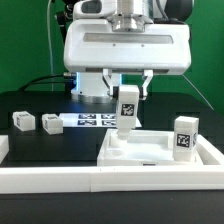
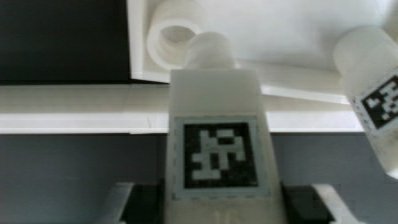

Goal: Assemble square table

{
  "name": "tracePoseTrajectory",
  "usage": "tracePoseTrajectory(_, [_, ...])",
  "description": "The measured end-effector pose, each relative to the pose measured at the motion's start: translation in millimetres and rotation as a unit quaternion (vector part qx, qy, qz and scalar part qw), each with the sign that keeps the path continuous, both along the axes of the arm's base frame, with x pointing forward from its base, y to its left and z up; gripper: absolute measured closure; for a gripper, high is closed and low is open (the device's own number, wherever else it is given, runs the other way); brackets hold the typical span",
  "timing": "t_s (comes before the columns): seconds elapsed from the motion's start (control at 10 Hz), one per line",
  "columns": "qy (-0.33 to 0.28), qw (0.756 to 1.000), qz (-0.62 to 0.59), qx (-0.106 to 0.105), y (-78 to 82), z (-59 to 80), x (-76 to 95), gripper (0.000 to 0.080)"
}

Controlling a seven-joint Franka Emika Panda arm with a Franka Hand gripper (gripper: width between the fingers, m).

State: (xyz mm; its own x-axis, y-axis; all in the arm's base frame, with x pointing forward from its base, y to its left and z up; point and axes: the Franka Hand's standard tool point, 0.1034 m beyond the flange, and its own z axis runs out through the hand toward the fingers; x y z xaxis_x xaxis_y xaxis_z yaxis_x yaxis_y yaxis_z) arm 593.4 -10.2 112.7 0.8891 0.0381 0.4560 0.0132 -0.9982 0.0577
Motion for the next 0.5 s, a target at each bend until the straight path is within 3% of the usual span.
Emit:
tracePoseTrajectory(0.1, [0.001,1.000,-0.003,-0.002,-8.2,-3.8,3.5,0.0509])
tracePoseTrajectory(0.5, [-0.007,1.000,-0.001,-0.005,-5.0,-9.1,6.3,0.0509])
